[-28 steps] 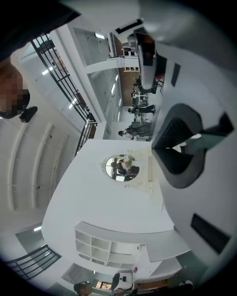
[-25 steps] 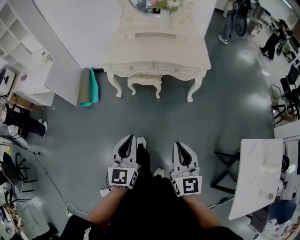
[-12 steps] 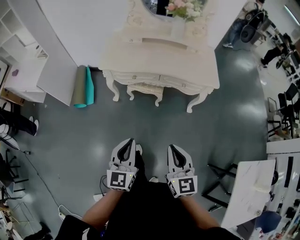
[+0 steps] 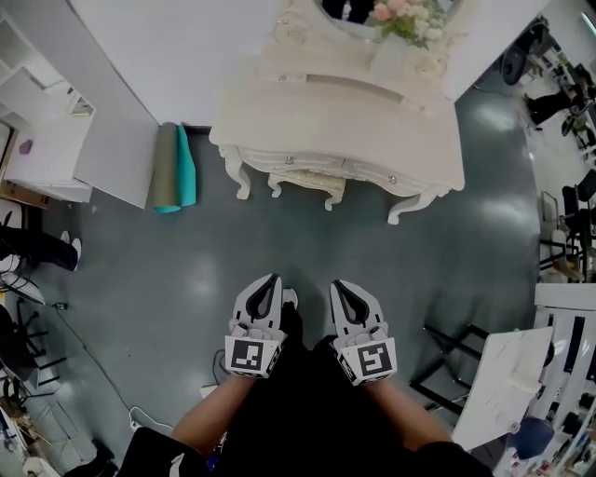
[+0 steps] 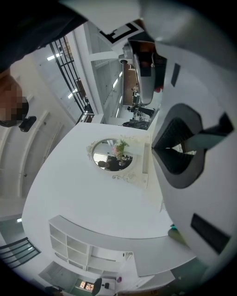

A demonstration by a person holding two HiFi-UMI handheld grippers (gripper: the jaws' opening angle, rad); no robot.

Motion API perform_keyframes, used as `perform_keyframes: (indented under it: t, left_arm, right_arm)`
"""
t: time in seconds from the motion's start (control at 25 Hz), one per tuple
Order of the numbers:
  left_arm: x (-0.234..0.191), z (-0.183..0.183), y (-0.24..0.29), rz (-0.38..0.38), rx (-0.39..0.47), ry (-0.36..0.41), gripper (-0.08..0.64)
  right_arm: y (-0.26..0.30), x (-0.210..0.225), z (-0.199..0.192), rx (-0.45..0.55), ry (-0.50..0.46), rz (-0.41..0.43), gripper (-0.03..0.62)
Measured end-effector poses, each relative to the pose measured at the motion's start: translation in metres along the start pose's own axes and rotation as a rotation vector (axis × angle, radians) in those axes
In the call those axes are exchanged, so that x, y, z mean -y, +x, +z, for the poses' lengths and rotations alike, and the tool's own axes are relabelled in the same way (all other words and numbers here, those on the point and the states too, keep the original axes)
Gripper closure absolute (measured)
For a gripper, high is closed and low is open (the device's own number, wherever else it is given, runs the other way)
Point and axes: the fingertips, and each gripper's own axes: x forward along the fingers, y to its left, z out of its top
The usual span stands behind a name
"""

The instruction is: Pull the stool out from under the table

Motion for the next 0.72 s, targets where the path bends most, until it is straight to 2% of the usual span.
perform_keyframes:
  t: [0.16,0.32,0.44,0.6,0.72]
  left_arm:
    - [-0.011,-0.003,0.024,-0.042,0.012,0.022,0.546]
    - [-0.021,-0.02,0.048,-0.046,-0.032,0.01,0.546]
    - [-0.032,-0.039,0.07,-0.042,-0.044,0.053,0.546]
    - [-0.045,-0.042,0.109,-0.041,-0.043,0.119,0.546]
    - [-0.061,-0.051,0.142,-0.016,-0.065,0.125,0.546]
  right_arm:
    - [0.02,0.012,-0.016,-0.025,0.049,-0.038,0.574]
    - [0.035,0.037,-0.034,-0.032,0.023,-0.083,0.574]
    - [0.05,0.067,-0.051,-0.034,0.044,-0.111,0.574]
    - [0.073,0.121,-0.055,-0.002,0.028,-0.156,0.574]
    - [0.099,0.159,-0.06,0.011,0.031,-0.163,0.574]
